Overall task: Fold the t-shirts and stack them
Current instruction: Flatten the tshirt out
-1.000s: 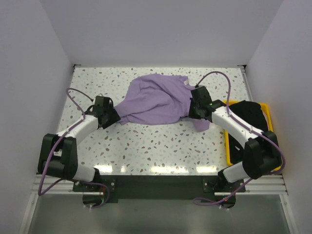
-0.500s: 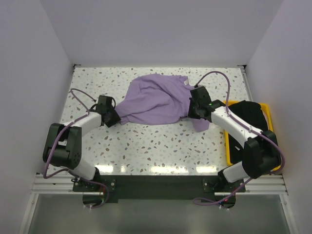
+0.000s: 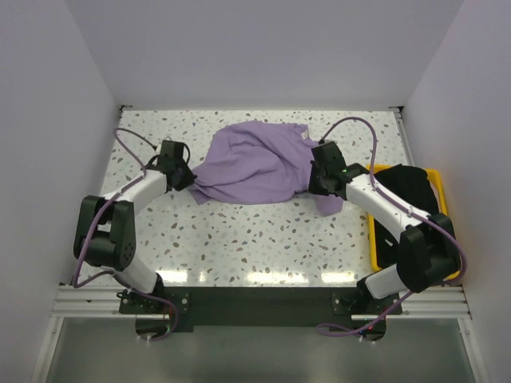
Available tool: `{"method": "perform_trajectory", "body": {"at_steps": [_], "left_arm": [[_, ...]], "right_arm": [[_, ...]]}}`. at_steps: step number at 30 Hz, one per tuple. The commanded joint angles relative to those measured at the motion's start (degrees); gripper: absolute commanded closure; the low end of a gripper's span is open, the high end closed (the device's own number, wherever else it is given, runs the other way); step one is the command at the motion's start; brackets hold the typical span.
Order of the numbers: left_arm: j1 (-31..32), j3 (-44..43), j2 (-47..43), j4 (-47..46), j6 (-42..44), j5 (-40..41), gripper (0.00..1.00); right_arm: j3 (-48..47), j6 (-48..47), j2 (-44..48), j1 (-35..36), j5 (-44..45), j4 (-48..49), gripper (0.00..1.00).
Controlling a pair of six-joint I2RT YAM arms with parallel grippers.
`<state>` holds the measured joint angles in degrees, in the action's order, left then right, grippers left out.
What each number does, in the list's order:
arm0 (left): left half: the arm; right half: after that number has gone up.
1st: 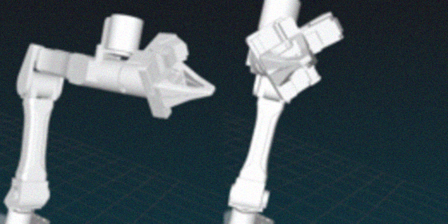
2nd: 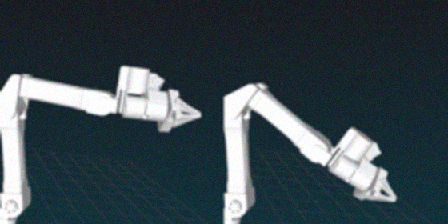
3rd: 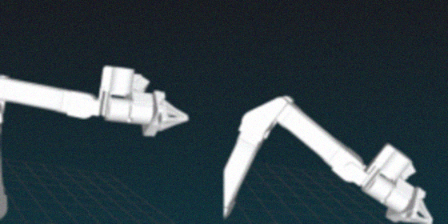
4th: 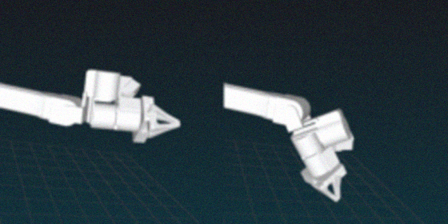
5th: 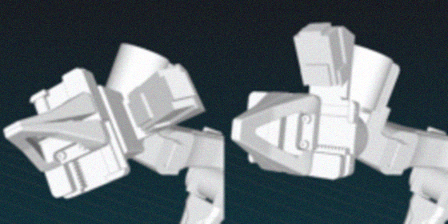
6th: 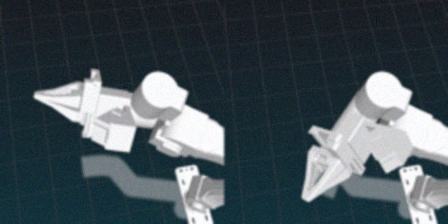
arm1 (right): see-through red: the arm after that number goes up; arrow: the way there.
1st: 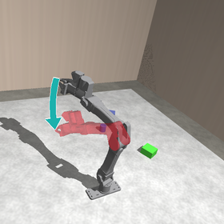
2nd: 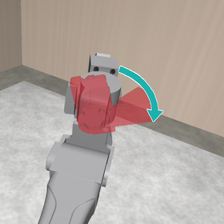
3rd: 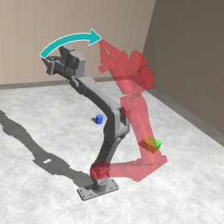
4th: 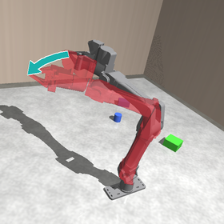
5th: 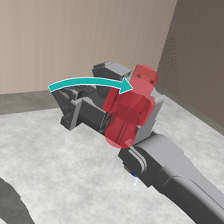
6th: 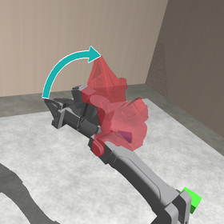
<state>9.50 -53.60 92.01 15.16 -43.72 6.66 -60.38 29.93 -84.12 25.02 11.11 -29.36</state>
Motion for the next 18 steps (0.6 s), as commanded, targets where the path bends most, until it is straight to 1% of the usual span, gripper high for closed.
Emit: {"method": "perform_trajectory", "body": {"at_steps": [1, 4, 5, 7, 8, 11, 14, 15, 16, 18], "left_arm": [[-0.2, -7.2, -1.3, 1.4, 3.4, 3.9, 1.00], [-0.7, -13.9, -1.0, 5.1, 5.7, 5.4, 1.00], [-1.0, -17.5, -0.8, 6.2, 6.5, 5.8, 1.00], [-1.5, -20.8, -1.1, 9.0, 8.1, 6.3, 1.00], [-2.1, -23.8, -1.5, 9.8, 8.7, 6.4, 1.00], [-4.0, -28.8, -3.6, 12.3, 10.4, 6.4, 1.00], [-5.0, -31.3, -6.5, 14.3, 11.7, 4.3, 1.00], [-5.0, -30.9, -7.3, 15.2, 12.1, 3.5, 1.00], [-5.0, -30.0, -9.5, 15.8, 11.9, 2.9, 1.00], [-5.0, -23.3, -12.8, 14.8, 10.3, 0.9, 1.00]], "right_arm": [[-2.5, -0.7, 2.3, 0.1, 2.4, -1.4, 1.00], [-3.9, -1.0, 3.0, 0.1, 3.0, -2.7, 1.00], [-4.3, -1.1, 3.3, 0.1, 3.1, -3.2, 1.00], [-5.3, -1.4, 4.0, 0.1, 3.5, -4.9, 1.00], [-5.4, -1.5, 4.9, 0.2, 3.6, -5.3, 1.00], [-6.2, -1.6, 8.2, 0.1, 4.4, -7.7, 1.00], [-7.0, -1.6, 11.3, 0.1, 4.1, -10.0, 1.00], [-7.1, -1.5, 11.9, 0.1, 3.7, -11.0, 1.00], [-6.7, -1.4, 12.6, 0.1, 3.1, -11.2, 1.00], [-5.5, -0.4, 14.2, 0.1, 1.5, -12.0, 1.00]]}}
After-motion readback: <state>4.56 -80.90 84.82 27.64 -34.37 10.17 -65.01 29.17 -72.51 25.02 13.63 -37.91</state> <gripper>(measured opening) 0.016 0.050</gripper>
